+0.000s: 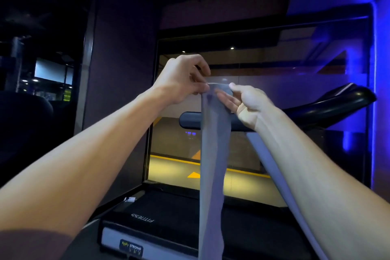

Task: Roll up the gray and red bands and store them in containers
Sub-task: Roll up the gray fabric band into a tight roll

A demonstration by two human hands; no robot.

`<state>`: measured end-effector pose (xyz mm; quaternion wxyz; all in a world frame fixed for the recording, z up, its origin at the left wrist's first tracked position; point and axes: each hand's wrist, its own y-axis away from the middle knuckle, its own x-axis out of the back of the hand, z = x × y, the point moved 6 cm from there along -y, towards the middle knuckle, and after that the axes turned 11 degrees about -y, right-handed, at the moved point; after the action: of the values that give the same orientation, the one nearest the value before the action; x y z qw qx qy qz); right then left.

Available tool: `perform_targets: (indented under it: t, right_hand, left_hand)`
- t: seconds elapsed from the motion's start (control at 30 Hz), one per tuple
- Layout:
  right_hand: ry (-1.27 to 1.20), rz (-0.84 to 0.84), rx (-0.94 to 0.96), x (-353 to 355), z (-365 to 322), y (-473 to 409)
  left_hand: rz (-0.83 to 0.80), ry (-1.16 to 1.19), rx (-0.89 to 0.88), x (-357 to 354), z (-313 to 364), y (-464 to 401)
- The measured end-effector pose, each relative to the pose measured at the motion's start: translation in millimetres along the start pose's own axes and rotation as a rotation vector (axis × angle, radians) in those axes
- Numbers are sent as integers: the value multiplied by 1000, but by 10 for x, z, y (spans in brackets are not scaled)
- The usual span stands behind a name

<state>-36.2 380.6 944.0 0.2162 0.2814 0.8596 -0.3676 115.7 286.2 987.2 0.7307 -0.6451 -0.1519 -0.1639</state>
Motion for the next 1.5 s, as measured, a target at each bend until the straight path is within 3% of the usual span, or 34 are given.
perform_targets:
  t: [0.2,0.43,0.57,0.63,0.7,0.77,1.03,1.5]
  right_hand:
    - [1,31,-74,254,228,-138]
    - [12,24,-97,414,437,-445]
    - [9,16,-100,459,558,-647]
    - [12,9,-90,459,617,-743]
    - [13,-6,-65,417,657,-821]
    - [9,-32,-29,339,660,-890]
    - [48,-95,-7,177,655,-964]
    - [27,-66,-13,140,775,-1014]
  left_hand:
    - [13,-42,-40,-332,-154,132]
    - [-134,394,306,-852,-674,199]
    - [-244,486,417,-1136,-922,251]
    - [-155,428,417,-1169,-1037,228]
    - [34,164,305,-1090,-1107,152]
    - [105,142,260,-1098,-1136,117]
    - [-65,338,318,-1251,-1316,338]
    - [-49,364,439,-1573,-1381,1057]
